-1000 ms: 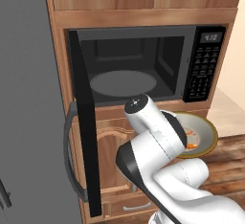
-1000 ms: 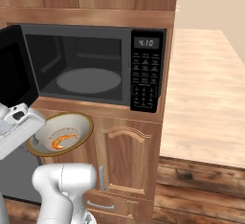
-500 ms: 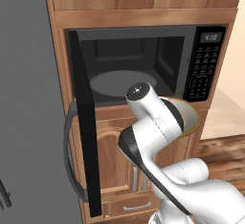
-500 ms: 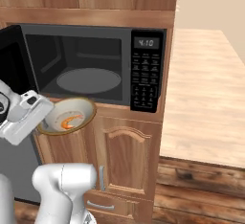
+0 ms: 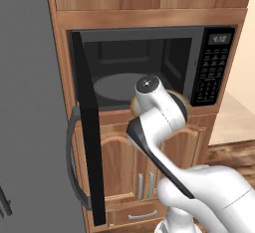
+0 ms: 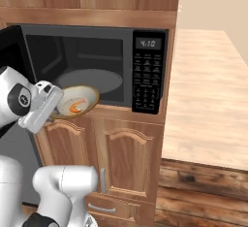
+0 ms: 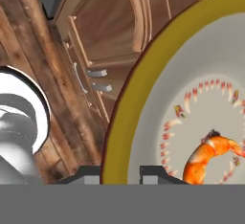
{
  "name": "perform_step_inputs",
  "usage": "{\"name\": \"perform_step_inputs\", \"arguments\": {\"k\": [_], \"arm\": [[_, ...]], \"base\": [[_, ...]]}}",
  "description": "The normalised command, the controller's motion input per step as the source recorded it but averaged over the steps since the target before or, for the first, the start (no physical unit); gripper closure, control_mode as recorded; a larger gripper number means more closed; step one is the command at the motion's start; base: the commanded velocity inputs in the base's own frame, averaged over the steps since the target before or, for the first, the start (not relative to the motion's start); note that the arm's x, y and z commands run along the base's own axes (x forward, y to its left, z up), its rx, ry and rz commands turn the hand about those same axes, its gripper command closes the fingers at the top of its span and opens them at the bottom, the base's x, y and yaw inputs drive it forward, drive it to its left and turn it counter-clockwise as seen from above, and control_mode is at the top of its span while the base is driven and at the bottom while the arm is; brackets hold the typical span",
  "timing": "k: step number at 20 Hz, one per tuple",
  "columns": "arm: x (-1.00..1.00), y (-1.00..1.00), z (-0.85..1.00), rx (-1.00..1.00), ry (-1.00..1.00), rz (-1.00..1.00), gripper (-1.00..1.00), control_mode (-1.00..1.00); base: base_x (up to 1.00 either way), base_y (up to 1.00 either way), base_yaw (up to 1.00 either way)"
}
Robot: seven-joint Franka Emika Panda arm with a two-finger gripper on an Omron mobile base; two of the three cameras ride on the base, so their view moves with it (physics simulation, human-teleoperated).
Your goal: Remove the pear from the bowl and place it on the small plate. Then place the bowl with only the shrimp in the microwave, close the door, and press the start button to microwave the shrimp.
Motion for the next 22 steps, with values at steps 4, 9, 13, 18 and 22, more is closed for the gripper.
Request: {"name": "perform_step_inputs", "arguments": {"k": [4,9,13,18,22], "arm": [[0.78,0.00,0.00,0.00,0.00,0.14,1.00,-1.00],[0.80,0.00,0.01,0.00,0.00,0.13,1.00,-1.00],[0.71,0.00,0.15,0.00,-0.02,0.13,1.00,-1.00],[0.65,0.00,0.02,0.00,0.00,0.08,1.00,-1.00],[0.69,0.00,0.00,0.00,0.00,0.05,1.00,-1.00]], "base": [[0.00,0.00,0.00],[0.00,0.00,0.00],[0.00,0.00,0.00],[0.00,0.00,0.00],[0.00,0.00,0.00]]}}
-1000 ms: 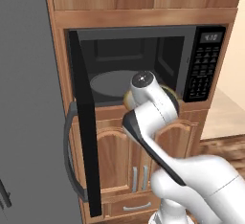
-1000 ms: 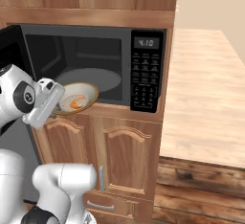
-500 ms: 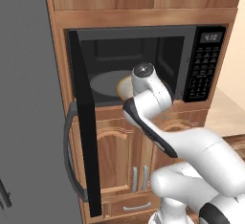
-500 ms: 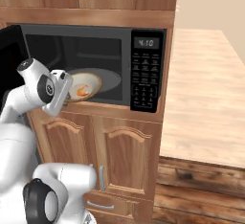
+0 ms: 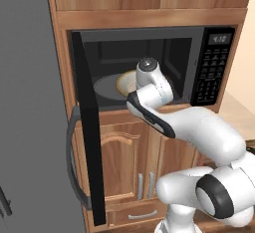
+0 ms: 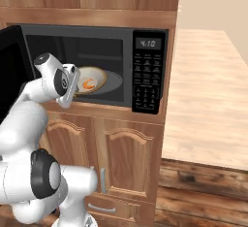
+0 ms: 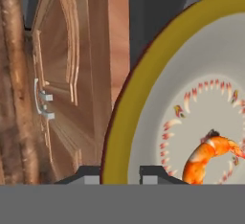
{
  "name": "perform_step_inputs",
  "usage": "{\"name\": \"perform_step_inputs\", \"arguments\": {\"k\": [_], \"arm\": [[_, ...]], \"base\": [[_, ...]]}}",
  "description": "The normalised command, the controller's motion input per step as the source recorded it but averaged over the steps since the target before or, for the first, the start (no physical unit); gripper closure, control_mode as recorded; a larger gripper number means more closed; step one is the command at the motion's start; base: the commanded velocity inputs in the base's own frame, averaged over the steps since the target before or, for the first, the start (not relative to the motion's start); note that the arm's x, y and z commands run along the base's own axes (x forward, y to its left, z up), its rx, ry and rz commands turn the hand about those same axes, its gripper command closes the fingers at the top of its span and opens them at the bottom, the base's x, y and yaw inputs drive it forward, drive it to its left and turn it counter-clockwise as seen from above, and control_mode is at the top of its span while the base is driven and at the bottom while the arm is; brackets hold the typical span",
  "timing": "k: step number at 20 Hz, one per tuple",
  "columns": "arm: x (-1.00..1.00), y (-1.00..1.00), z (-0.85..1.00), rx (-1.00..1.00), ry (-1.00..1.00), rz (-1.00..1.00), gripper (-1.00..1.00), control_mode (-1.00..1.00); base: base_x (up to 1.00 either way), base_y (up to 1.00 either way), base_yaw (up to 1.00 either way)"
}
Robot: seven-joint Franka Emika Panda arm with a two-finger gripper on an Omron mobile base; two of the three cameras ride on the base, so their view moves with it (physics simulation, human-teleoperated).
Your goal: Remove the pear from the bowl and place it on the small plate. Then place the bowl with only the shrimp in the microwave, close the door, and press the start button to microwave the shrimp.
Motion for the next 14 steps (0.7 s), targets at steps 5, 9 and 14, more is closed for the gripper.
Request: {"name": "perform_step_inputs", "arguments": {"k": [5,9,14], "arm": [[0.73,0.00,-0.01,0.00,0.00,0.07,1.00,-1.00],[0.67,0.00,-0.09,0.00,0.00,0.07,1.00,-1.00],[0.43,0.00,-0.20,0.00,0.00,0.08,1.00,-1.00]], "base": [[0.00,0.00,0.00],[0.00,0.00,0.00],[0.00,0.00,0.00]]}}
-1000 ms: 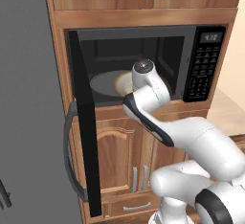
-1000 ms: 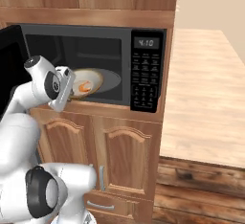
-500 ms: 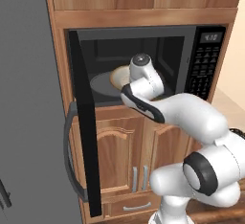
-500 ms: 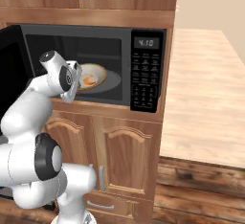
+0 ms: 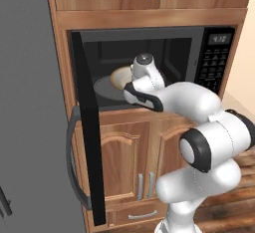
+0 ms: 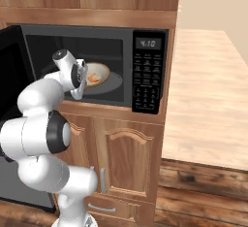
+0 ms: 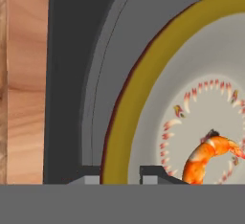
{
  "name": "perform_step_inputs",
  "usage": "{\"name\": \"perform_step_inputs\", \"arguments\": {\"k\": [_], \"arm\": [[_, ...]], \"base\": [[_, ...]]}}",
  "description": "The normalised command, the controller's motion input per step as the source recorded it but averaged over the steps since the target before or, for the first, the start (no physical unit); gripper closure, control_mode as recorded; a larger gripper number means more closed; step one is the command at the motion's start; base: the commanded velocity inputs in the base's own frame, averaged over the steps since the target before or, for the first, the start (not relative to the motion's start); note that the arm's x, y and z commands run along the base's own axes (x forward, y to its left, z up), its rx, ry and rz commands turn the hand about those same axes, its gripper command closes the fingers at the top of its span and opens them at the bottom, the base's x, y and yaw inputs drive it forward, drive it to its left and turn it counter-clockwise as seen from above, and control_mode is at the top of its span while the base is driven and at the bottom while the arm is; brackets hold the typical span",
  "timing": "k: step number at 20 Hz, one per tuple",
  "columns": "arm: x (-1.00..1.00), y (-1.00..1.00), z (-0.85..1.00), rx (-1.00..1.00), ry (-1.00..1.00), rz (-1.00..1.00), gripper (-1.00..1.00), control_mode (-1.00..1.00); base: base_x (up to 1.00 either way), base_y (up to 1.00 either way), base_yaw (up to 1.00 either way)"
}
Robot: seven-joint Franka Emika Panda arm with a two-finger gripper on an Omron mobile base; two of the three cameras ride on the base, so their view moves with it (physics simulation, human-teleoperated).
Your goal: Remove the pear from the bowl and place it on the small plate. Then place the bowl with only the shrimp in the microwave, close the door, and press the start button to microwave the shrimp.
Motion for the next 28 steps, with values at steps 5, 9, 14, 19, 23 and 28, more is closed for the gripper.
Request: {"name": "perform_step_inputs", "arguments": {"k": [5,9,14,19,23,28], "arm": [[0.19,0.00,-0.30,0.00,0.00,0.10,1.00,-1.00],[0.09,0.00,-0.32,0.00,0.00,0.10,1.00,-1.00],[0.06,0.00,-0.28,-0.01,0.00,0.08,1.00,-1.00],[0.00,0.00,-0.33,-0.01,0.00,0.04,-1.00,-1.00],[-0.01,0.00,-0.06,-0.01,0.00,0.00,-1.00,-1.00],[-0.02,-0.02,0.00,0.00,-0.02,0.00,-1.00,-1.00]], "base": [[0.00,0.00,0.00],[0.00,0.00,0.00],[0.00,0.00,0.00],[0.00,0.00,0.00],[0.00,0.00,0.00],[0.00,0.00,0.00]]}}
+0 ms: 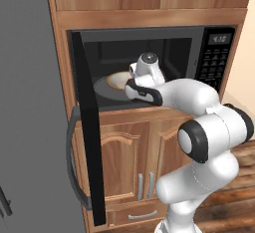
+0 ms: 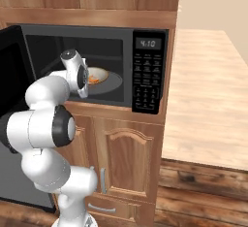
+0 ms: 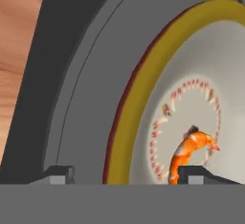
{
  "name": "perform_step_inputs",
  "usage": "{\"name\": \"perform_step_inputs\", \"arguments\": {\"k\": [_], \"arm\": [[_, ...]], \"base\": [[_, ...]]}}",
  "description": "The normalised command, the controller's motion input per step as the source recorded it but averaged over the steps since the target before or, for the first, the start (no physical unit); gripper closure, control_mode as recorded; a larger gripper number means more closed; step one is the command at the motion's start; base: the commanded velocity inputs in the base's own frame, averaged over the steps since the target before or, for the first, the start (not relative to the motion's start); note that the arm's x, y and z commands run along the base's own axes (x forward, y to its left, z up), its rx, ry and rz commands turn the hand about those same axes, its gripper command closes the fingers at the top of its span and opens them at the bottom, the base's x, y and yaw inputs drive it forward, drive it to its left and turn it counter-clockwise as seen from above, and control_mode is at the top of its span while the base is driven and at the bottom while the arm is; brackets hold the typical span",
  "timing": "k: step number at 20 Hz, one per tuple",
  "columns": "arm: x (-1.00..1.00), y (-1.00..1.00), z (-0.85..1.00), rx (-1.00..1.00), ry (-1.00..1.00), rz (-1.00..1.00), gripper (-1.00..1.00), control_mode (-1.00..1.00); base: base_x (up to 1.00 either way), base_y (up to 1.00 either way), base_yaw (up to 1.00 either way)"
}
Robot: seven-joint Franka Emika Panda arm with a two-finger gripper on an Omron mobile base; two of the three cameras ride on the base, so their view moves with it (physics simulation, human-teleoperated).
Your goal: Remove the pear from the bowl and place it on the small plate. Then place the bowl with only the shrimp in the microwave, close the door, and press the start button to microwave the shrimp.
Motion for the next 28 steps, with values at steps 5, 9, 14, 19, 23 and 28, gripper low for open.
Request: {"name": "perform_step_inputs", "arguments": {"k": [5,9,14,19,23,28], "arm": [[-0.45,-0.08,0.03,0.00,-0.11,0.00,-1.00,-1.00],[-0.79,0.00,-0.15,-0.03,-0.06,0.00,-1.00,-1.00],[-0.14,0.00,-0.34,-0.08,0.00,0.00,-1.00,-1.00],[-0.74,-0.13,-0.09,-0.07,-0.12,0.00,-1.00,-1.00],[-1.00,-0.16,0.17,-0.05,-0.25,-0.01,-1.00,-1.00],[-1.00,-0.04,0.11,-0.07,-0.19,-0.01,-1.00,-1.00]], "base": [[0.00,0.00,0.00],[0.00,0.00,0.00],[0.00,0.00,0.00],[0.00,0.00,0.00],[0.00,0.00,0.00],[0.00,0.00,0.00]]}}
